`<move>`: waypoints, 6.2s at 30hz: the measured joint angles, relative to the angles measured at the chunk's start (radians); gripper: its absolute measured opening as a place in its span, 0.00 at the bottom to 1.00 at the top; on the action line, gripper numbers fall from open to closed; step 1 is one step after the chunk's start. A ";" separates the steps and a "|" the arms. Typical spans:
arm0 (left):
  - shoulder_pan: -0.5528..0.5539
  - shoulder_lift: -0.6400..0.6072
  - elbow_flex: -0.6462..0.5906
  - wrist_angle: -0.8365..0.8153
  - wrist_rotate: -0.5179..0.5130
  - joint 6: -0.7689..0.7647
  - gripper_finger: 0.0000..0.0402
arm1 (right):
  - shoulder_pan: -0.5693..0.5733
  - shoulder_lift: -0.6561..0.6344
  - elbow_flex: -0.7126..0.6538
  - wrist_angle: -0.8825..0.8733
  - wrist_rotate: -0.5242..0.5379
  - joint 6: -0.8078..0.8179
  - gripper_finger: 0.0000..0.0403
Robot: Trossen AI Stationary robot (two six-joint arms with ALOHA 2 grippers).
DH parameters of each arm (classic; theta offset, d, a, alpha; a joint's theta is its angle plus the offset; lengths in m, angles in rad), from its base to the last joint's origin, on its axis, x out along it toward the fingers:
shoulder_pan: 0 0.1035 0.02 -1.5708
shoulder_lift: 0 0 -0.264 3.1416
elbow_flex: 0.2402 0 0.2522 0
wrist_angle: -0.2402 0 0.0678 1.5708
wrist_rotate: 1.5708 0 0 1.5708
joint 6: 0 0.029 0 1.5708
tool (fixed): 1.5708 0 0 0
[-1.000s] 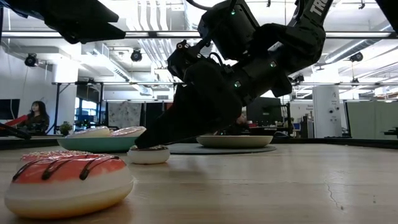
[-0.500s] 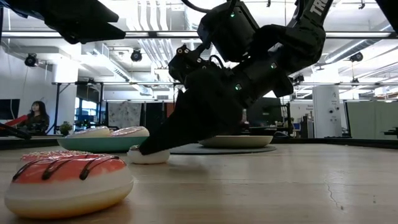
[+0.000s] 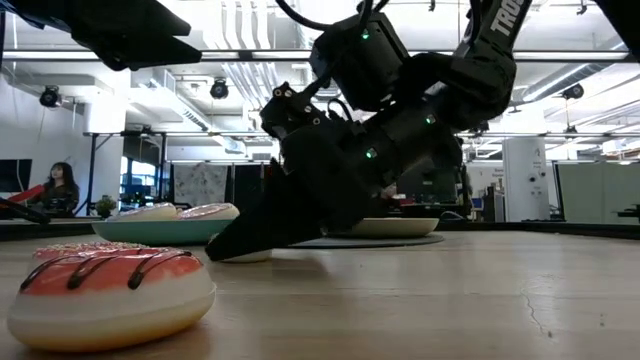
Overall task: Pick & Place donuts
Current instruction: Put the small brown donut on the brown plate, then put the small pink donut on the brown plate
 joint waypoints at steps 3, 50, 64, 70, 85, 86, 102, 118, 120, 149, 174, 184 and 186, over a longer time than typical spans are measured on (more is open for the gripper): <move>0.000 0.000 0.000 -0.003 0.000 -0.002 0.63 | -0.001 0.003 0.013 -0.005 -0.002 -0.009 0.78; 0.000 0.000 -0.002 -0.023 0.003 0.002 0.63 | -0.026 -0.170 0.007 -0.239 -0.011 -0.125 0.53; 0.000 0.000 -0.002 -0.030 0.003 0.003 0.63 | -0.166 -0.413 -0.081 -0.454 0.023 -0.182 0.53; 0.000 0.000 -0.002 -0.030 0.003 0.007 0.63 | -0.260 -0.547 -0.239 -0.439 0.023 -0.166 0.53; 0.001 0.000 -0.002 -0.021 -0.029 0.011 0.63 | -0.457 -0.636 -0.543 -0.091 -0.013 -0.068 0.53; 0.002 0.000 -0.002 -0.019 -0.030 0.010 0.63 | -0.456 -0.622 -0.541 -0.084 -0.013 -0.068 0.53; 0.002 0.000 -0.002 -0.021 -0.031 0.009 0.63 | -0.481 -0.498 -0.482 -0.092 -0.005 -0.024 0.53; 0.002 0.000 -0.002 -0.022 -0.031 0.001 0.63 | -0.492 -0.498 -0.487 -0.110 -0.004 -0.019 0.66; 0.002 0.000 -0.002 -0.022 -0.031 -0.003 0.63 | -0.492 -0.498 -0.487 -0.110 -0.004 -0.021 0.70; -0.061 0.392 0.022 0.209 0.315 -0.207 0.63 | -0.083 -0.728 -0.510 -0.107 -0.004 -0.109 0.75; -0.111 0.731 0.166 0.230 0.288 -0.279 0.63 | 0.011 -0.731 -0.516 -0.115 0.024 -0.060 0.73; -0.126 0.805 0.201 0.236 0.295 -0.292 0.63 | 0.011 -0.731 -0.516 -0.133 0.024 -0.057 0.71; -0.126 0.815 0.204 0.237 0.303 -0.301 0.63 | 0.011 -0.731 -0.516 -0.133 0.024 -0.057 0.71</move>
